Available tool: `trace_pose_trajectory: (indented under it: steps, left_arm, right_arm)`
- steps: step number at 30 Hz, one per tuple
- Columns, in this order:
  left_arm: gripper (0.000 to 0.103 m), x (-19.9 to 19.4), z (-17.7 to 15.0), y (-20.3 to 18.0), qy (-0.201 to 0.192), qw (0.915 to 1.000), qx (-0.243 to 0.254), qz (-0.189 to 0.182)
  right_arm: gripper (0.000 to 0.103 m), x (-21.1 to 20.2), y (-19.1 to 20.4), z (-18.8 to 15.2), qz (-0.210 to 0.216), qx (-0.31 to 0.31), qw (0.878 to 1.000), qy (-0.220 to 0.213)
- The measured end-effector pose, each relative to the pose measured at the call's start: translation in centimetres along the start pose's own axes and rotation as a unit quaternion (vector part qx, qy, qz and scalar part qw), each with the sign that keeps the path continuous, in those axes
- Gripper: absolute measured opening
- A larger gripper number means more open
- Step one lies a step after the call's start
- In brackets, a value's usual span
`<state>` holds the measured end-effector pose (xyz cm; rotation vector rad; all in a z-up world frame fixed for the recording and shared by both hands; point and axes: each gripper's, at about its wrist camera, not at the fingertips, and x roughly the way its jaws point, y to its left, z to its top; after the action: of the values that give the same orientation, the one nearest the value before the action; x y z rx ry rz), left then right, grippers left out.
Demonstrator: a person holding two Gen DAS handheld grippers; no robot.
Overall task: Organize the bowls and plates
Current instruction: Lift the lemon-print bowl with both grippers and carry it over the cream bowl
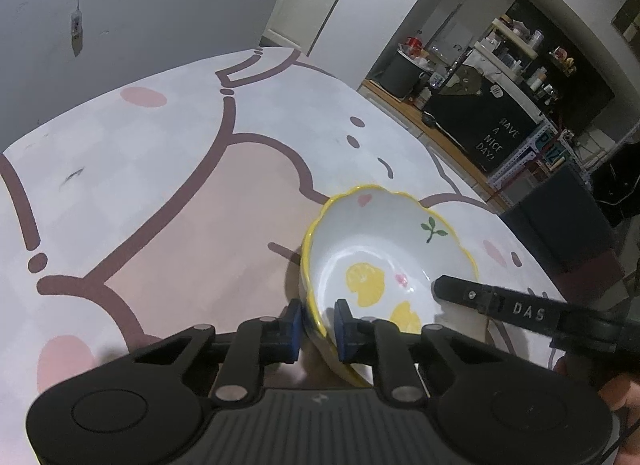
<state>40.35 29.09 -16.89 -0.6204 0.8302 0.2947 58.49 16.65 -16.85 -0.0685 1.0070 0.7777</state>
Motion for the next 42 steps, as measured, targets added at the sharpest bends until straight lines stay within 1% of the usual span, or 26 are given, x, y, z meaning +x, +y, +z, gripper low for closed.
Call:
trace_pose_trajectory:
  steps: [1,4,7,11,16,21,25,30,36,42]
  left_arm:
    - [0.017,0.0,0.0,0.0,0.0,1.0,0.001,0.001]
    - [0.014,-0.1,-0.1,-0.3,-0.004,0.9998,0.019,0.007]
    - [0.013,-0.3,-0.3,-0.7,-0.001,0.9992,0.037,0.015]
    - [0.013,-1.3,-0.5,-0.9,0.005,0.9988,0.049,0.004]
    - [0.013,-3.8,-0.6,-1.5,-0.005,0.9978,0.066,-0.005]
    - [0.013,-7.5,-1.1,-2.5,-0.017,0.9964,0.081,-0.017]
    - [0.013,-11.1,-1.8,-3.7,-0.032,0.9942,0.099,-0.026]
    - [0.013,-15.2,-3.2,-5.0,-0.039,0.9921,0.114,-0.036]
    - [0.012,-19.2,-5.9,-6.4,-0.05,0.9874,0.141,-0.053]
    - [0.012,-21.5,-9.0,-8.2,-0.046,0.9807,0.174,-0.077]
  right_arm:
    - [0.011,0.1,0.3,0.0,-0.002,-0.007,1.0,0.0]
    - [0.012,0.1,1.3,-0.2,-0.02,-0.027,0.999,0.0]
    - [0.01,-0.4,1.3,-0.6,-0.022,-0.016,1.0,0.003]
    - [0.009,-1.5,1.4,-1.4,-0.028,-0.014,0.999,0.004]
    - [0.009,-3.7,1.8,-2.1,-0.029,-0.005,1.0,-0.009]
    - [0.009,-7.1,3.2,-2.9,-0.035,-0.003,0.999,-0.025]
    - [0.009,-10.7,4.1,-3.9,-0.041,0.003,0.998,-0.043]
    - [0.009,-15.2,5.5,-5.6,-0.049,0.009,0.997,-0.066]
    - [0.009,-20.4,6.6,-8.8,-0.062,0.018,0.994,-0.087]
    - [0.01,-24.3,6.2,-13.1,-0.069,0.048,0.992,-0.097]
